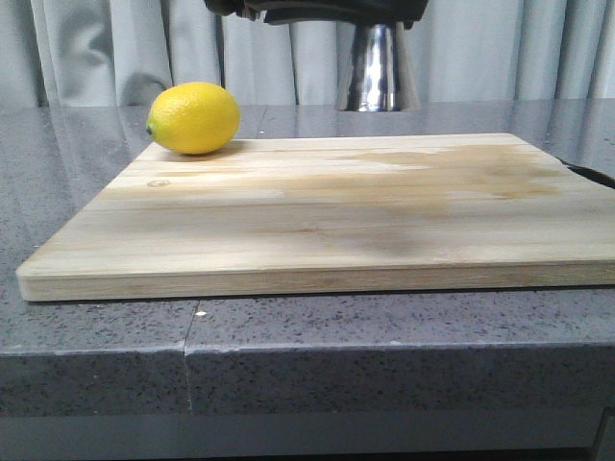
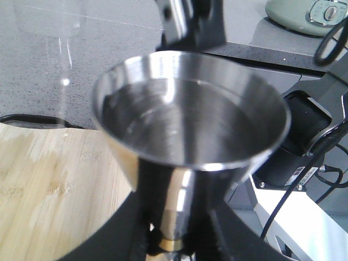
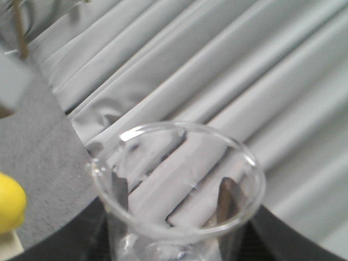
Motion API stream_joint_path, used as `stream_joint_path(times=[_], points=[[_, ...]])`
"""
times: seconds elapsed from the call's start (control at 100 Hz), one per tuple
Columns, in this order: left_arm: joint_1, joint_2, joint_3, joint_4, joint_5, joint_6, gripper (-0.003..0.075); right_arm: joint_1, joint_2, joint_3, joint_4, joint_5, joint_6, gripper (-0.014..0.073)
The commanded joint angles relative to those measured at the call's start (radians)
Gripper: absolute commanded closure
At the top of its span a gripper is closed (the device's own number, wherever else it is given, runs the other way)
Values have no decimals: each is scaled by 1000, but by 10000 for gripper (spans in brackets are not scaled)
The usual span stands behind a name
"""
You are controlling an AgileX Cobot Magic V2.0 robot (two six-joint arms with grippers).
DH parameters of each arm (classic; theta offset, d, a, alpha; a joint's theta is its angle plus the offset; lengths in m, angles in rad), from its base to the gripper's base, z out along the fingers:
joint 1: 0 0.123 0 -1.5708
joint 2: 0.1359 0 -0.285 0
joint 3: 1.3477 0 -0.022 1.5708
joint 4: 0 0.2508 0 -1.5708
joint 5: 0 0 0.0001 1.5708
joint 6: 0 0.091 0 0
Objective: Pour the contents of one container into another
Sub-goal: 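Tilt the beaker with the right gripper, pouring liquid into the jigger, then lower the glass beaker back onto the board with the right gripper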
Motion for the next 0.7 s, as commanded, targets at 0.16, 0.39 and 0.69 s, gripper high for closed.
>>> stream_joint_path(times=[0.16,0.39,0.69], points=[[0,-43,-26,-76,35,-5,739,-10,1,-35,337,95,86,442],[0,-43,-26,-74,17,-5,739,-54,146,-35,422,42,86,442],[0,-43,-26,-59,9,-5,739,-96,373,9,530,-213,104,442]])
